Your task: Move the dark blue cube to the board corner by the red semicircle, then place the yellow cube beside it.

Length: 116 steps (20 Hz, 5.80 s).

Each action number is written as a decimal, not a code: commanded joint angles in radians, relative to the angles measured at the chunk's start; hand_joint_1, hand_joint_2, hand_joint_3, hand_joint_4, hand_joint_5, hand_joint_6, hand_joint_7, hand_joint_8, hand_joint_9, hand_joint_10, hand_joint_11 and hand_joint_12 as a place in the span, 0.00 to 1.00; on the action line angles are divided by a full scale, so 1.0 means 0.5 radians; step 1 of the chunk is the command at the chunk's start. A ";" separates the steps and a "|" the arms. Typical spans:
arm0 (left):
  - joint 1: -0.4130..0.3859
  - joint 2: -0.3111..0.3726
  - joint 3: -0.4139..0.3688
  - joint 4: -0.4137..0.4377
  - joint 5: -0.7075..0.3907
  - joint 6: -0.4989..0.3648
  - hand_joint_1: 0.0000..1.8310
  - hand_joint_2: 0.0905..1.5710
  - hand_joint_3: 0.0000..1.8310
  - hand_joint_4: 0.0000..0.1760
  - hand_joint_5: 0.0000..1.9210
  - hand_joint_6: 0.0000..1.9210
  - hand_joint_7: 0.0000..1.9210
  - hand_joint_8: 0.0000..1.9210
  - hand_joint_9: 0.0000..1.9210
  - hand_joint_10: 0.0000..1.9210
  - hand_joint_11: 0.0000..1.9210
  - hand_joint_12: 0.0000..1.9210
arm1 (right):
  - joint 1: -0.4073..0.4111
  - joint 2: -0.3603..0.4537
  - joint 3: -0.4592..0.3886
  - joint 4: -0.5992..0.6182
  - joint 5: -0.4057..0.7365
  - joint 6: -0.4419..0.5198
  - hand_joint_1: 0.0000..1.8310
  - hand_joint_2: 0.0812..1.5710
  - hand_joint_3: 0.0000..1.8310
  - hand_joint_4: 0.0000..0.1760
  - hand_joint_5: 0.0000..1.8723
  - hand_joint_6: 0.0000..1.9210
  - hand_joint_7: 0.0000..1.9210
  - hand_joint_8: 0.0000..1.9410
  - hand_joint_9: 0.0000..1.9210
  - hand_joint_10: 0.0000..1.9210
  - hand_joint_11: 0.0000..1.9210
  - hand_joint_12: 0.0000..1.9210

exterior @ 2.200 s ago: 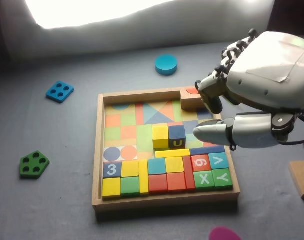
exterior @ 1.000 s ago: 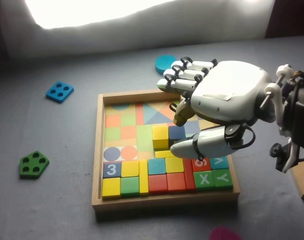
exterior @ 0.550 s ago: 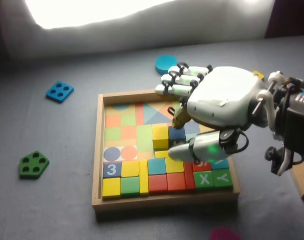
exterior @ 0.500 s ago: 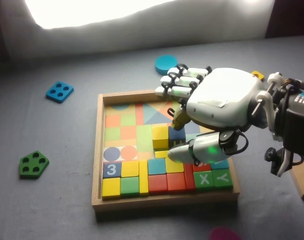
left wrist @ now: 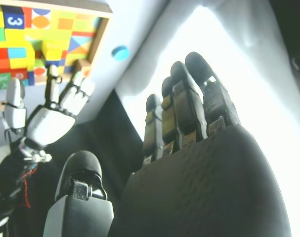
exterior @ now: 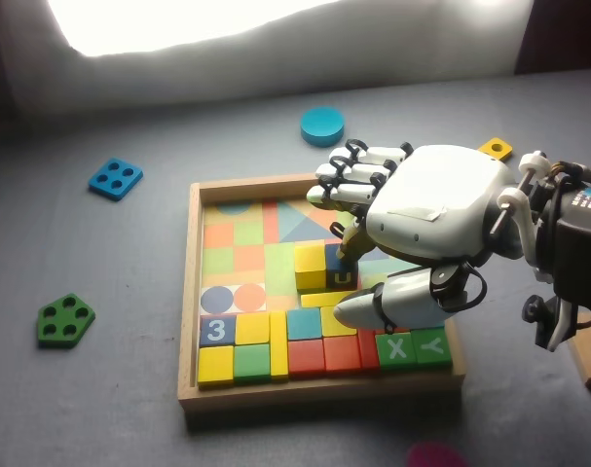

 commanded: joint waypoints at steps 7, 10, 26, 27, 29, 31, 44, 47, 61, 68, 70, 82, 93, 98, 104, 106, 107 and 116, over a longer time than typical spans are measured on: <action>-0.025 0.004 -0.003 0.097 -0.183 -0.022 0.06 0.76 0.00 0.32 0.13 0.00 0.15 0.00 0.19 0.01 0.00 0.52 | -0.039 0.043 0.005 -0.006 0.231 -0.063 0.00 0.74 0.00 0.00 0.43 0.03 0.07 0.01 0.00 0.00 0.00 0.00; -0.033 0.004 -0.003 0.097 -0.183 -0.022 0.06 0.76 0.00 0.35 0.13 0.00 0.15 0.00 0.19 0.00 0.00 0.53 | -0.068 0.077 0.011 -0.006 0.293 -0.129 0.00 0.73 0.00 0.00 0.43 0.03 0.06 0.00 0.00 0.00 0.00 0.00; -0.042 0.004 -0.005 0.097 -0.183 -0.023 0.04 0.77 0.00 0.27 0.12 0.00 0.14 0.00 0.18 0.00 0.00 0.52 | -0.112 0.019 0.262 0.071 0.368 -0.191 0.00 0.75 0.01 0.00 0.42 0.02 0.06 0.00 0.00 0.00 0.00 0.00; -0.042 0.004 -0.005 0.097 -0.183 -0.023 0.01 0.77 0.00 0.28 0.12 0.00 0.15 0.00 0.18 0.00 0.00 0.52 | -0.112 0.015 0.275 0.073 0.368 -0.192 0.00 0.75 0.00 0.00 0.43 0.02 0.06 0.00 0.00 0.00 0.00 0.00; -0.042 0.004 -0.007 0.097 -0.183 -0.023 0.02 0.78 0.00 0.25 0.12 0.00 0.14 0.00 0.17 0.00 0.00 0.51 | -0.112 0.014 0.282 0.074 0.368 -0.197 0.00 0.75 0.00 0.00 0.42 0.02 0.06 0.00 0.00 0.00 0.00 0.00; -0.042 0.004 -0.008 0.097 -0.183 -0.023 0.01 0.78 0.00 0.28 0.13 0.00 0.16 0.00 0.18 0.00 0.00 0.53 | -0.109 0.015 0.282 0.074 0.368 -0.208 0.00 0.75 0.00 0.02 0.43 0.02 0.07 0.00 0.00 0.00 0.00 0.00; -0.046 0.004 -0.009 0.097 -0.182 -0.024 0.06 0.77 0.00 0.31 0.12 0.00 0.14 0.00 0.17 0.00 0.00 0.50 | -0.027 0.014 0.265 0.141 0.660 -0.131 0.00 0.75 0.00 0.00 0.43 0.01 0.07 0.00 0.00 0.00 0.00 0.00; -0.046 0.004 -0.008 0.098 -0.182 -0.024 0.07 0.78 0.00 0.31 0.12 0.00 0.14 0.00 0.17 0.00 0.00 0.51 | -0.006 0.009 0.232 0.141 0.667 -0.120 0.00 0.75 0.00 0.00 0.43 0.01 0.07 0.00 0.00 0.00 0.00 0.00; -0.046 0.004 -0.006 0.104 -0.181 -0.025 0.08 0.78 0.00 0.28 0.12 0.00 0.14 0.00 0.18 0.00 0.00 0.52 | 0.046 -0.139 0.064 0.123 0.344 -0.110 0.00 0.75 0.00 0.00 0.43 0.01 0.07 0.00 0.00 0.00 0.00 0.00; -0.046 0.004 -0.006 0.104 -0.181 -0.025 0.08 0.78 0.00 0.28 0.12 0.00 0.14 0.00 0.18 0.00 0.00 0.52 | 0.050 -0.171 0.064 0.123 0.369 -0.112 0.00 0.75 0.00 0.00 0.43 0.01 0.07 0.00 0.00 0.00 0.00 0.00; -0.046 0.004 -0.004 0.104 -0.181 -0.025 0.06 0.78 0.00 0.31 0.12 0.00 0.14 0.00 0.18 0.00 0.00 0.52 | 0.038 -0.175 0.064 0.123 0.364 -0.117 0.00 0.75 0.00 0.00 0.43 0.01 0.07 0.00 0.00 0.00 0.00 0.00; -0.046 0.004 -0.014 0.103 -0.181 -0.025 0.07 0.79 0.00 0.29 0.12 0.00 0.14 0.00 0.17 0.00 0.00 0.53 | 0.009 -0.165 0.079 0.147 0.233 -0.123 0.00 0.76 0.00 0.00 0.43 0.01 0.08 0.00 0.00 0.00 0.00 0.00; -0.046 0.006 -0.035 0.103 -0.181 -0.025 0.07 0.79 0.00 0.25 0.12 0.00 0.14 0.00 0.18 0.00 0.00 0.53 | 0.004 -0.128 0.224 0.226 0.283 -0.153 0.00 0.76 0.00 0.00 0.43 0.00 0.08 0.00 0.00 0.00 0.00 0.00; -0.046 0.006 -0.034 0.103 -0.180 -0.025 0.07 0.79 0.00 0.28 0.12 0.00 0.15 0.00 0.18 0.00 0.00 0.52 | -0.001 -0.128 0.258 0.226 0.327 -0.170 0.00 0.76 0.00 0.00 0.43 0.00 0.08 0.00 0.00 0.00 0.00 0.00; -0.046 0.006 -0.033 0.103 -0.180 -0.025 0.06 0.79 0.00 0.28 0.11 0.00 0.13 0.00 0.17 0.00 0.00 0.52 | -0.003 -0.132 0.319 0.235 0.338 -0.195 0.00 0.76 0.00 0.00 0.43 0.00 0.07 0.00 0.00 0.00 0.00 0.00; -0.046 0.006 -0.031 0.103 -0.180 -0.025 0.06 0.79 0.00 0.26 0.11 0.00 0.14 0.00 0.18 0.00 0.00 0.53 | -0.002 -0.132 0.341 0.289 0.337 -0.228 0.00 0.75 0.00 0.00 0.42 0.00 0.07 0.00 0.00 0.00 0.00 0.00; -0.046 0.006 -0.031 0.103 -0.180 -0.026 0.06 0.79 0.00 0.26 0.11 0.00 0.14 0.00 0.18 0.00 0.00 0.53 | -0.003 -0.131 0.348 0.295 0.337 -0.228 0.00 0.75 0.00 0.00 0.42 0.00 0.07 0.00 0.00 0.00 0.00 0.00; -0.046 0.006 -0.027 0.103 -0.180 -0.026 0.08 0.79 0.00 0.30 0.12 0.00 0.15 0.00 0.18 0.00 0.00 0.52 | -0.006 -0.073 0.343 0.296 0.337 -0.228 0.00 0.76 0.00 0.00 0.42 0.00 0.08 0.00 0.00 0.00 0.00 0.00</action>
